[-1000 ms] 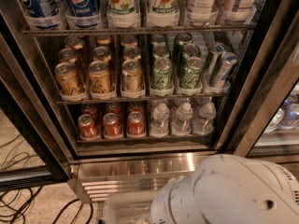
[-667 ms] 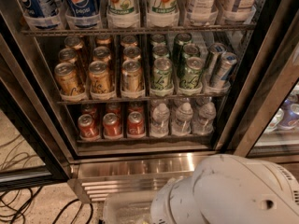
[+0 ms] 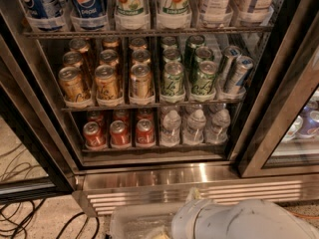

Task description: Pick water bottle from bottom shelf of fridge

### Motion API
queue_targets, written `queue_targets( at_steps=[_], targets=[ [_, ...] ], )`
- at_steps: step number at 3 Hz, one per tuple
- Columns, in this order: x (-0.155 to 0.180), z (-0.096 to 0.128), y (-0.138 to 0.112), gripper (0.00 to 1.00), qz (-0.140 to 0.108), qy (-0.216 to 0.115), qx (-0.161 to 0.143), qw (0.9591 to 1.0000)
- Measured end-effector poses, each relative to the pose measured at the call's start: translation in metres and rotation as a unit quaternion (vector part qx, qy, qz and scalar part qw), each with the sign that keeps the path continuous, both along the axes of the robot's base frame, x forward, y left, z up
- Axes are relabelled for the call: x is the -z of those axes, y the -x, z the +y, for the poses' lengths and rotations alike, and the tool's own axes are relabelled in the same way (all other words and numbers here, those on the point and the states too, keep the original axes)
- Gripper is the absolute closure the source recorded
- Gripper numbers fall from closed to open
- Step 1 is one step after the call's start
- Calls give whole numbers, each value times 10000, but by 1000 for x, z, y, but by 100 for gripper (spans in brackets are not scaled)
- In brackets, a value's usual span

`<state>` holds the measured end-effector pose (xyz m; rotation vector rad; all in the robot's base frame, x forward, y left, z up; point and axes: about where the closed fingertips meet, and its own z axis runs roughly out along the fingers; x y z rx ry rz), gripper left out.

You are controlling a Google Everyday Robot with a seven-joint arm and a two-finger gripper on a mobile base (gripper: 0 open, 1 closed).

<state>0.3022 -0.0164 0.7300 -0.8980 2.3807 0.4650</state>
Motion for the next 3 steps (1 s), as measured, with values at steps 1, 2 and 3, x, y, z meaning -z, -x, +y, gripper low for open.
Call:
queue_targets(
  at_steps=[1,2,3],
  targets=[
    [-12,-2,-44,0,-694,-389,460,9958],
    [-42,-13,-106,0,-1627,-446,744,9829],
    [-70,-28,-151,0,-2448,-141,859,9657]
  ],
)
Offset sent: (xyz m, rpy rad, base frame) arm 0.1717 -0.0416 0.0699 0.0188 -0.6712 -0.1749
